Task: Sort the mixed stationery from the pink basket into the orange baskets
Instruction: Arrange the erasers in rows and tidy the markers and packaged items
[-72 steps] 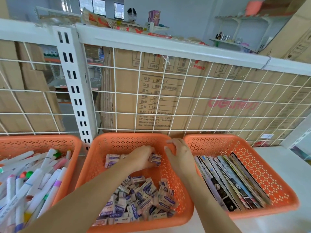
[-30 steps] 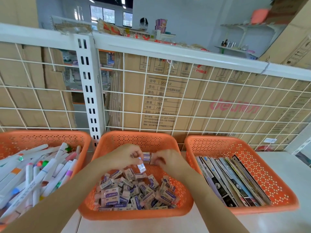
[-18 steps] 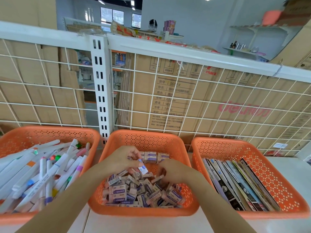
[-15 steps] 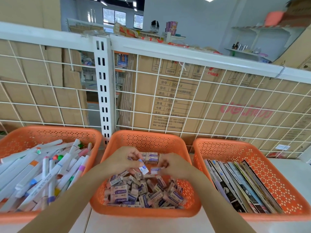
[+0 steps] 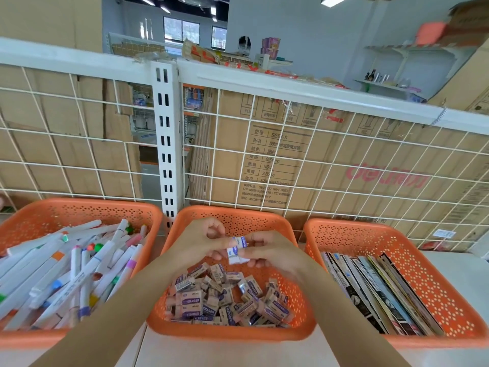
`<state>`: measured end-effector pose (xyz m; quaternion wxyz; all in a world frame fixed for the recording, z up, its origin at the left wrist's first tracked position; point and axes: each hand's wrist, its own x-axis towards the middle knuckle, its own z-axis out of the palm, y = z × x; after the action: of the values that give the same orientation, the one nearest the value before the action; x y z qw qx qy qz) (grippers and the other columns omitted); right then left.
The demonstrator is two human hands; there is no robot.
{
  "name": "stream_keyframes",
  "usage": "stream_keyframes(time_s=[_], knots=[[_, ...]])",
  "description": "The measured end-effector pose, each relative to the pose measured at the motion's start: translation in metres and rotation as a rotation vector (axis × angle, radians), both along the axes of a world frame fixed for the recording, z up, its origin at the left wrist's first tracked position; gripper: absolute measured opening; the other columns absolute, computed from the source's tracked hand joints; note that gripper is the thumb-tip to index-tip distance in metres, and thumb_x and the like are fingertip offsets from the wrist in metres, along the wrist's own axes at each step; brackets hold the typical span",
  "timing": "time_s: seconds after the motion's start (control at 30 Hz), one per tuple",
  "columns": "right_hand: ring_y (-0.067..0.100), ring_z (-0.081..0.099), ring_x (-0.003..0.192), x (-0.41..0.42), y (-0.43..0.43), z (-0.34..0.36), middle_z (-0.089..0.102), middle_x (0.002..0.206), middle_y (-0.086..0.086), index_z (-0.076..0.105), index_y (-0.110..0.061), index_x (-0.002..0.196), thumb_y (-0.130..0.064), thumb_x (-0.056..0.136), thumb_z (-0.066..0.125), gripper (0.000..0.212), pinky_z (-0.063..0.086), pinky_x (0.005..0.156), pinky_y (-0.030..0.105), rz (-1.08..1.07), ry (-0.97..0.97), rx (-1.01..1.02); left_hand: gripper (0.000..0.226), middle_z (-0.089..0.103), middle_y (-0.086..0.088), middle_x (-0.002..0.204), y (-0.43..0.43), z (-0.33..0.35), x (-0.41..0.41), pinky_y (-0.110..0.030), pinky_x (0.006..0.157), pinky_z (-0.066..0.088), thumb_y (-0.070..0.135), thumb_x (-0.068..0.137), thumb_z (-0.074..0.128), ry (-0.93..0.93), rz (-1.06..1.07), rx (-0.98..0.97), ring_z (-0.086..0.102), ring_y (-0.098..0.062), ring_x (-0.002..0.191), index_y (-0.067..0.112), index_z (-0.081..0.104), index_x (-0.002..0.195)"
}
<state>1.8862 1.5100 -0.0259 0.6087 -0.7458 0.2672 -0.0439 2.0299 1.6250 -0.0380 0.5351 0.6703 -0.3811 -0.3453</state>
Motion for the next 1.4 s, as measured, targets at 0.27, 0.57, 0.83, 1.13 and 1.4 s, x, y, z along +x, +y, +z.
stream_keyframes(time_s=[0.27,0.57,0.83,1.13,1.4], knots=[[0.007,0.063,0.064,0.003,0.004,0.004,0.07,0.08,0.001,0.068,-0.012,0.096,-0.023,0.084,0.069,0.017,0.046,0.063,0.017,-0.037,-0.031,0.079,0.013,0.062,0.005,0.058,-0.007,-0.002,-0.013,-0.013,0.05,0.044,0.014,0.078,0.073,-0.075,0.111,-0.157,0.054,0.001,0.05,0.005,0.067,0.072],[0.019,0.071,0.078,0.007,0.007,-0.002,0.073,0.087,0.013,0.061,0.006,0.105,-0.015,0.087,0.064,0.027,0.057,0.066,0.024,-0.226,-0.193,0.376,0.033,0.061,0.015,0.099,-0.001,-0.007,-0.01,-0.006,0.078,0.04,0.018,0.072,0.079,-0.484,-0.024,-0.207,0.055,0.006,0.094,0.027,0.062,0.098],[0.018,0.072,0.079,0.011,0.012,-0.009,0.074,0.084,0.009,0.059,-0.008,0.107,-0.024,0.087,0.065,0.026,0.057,0.065,0.024,-0.214,-0.182,0.199,0.043,0.063,0.011,0.095,0.002,-0.014,-0.005,-0.012,0.071,0.046,0.006,0.07,0.079,-0.471,0.004,-0.22,0.059,-0.001,0.084,0.031,0.062,0.101],[0.005,0.056,0.09,0.01,-0.005,-0.01,0.06,0.107,-0.01,0.06,-0.022,0.112,-0.03,0.076,0.076,0.04,0.045,0.081,0.023,0.114,-0.071,-0.845,0.046,0.064,0.018,0.095,0.006,-0.006,0.012,-0.013,0.071,0.046,0.013,0.07,0.08,-0.507,-0.108,-0.089,0.059,-0.006,0.084,0.038,0.057,0.1],[0.011,0.052,0.101,0.043,-0.017,-0.021,0.058,0.112,-0.005,0.058,-0.021,0.113,-0.036,0.08,0.07,0.038,0.036,0.075,0.025,0.142,0.135,-0.983,0.05,0.037,0.007,0.141,0.03,-0.002,0.021,-0.035,0.108,0.022,0.028,0.09,0.056,-1.046,0.15,0.233,0.029,-0.016,0.133,0.025,0.042,0.137]])
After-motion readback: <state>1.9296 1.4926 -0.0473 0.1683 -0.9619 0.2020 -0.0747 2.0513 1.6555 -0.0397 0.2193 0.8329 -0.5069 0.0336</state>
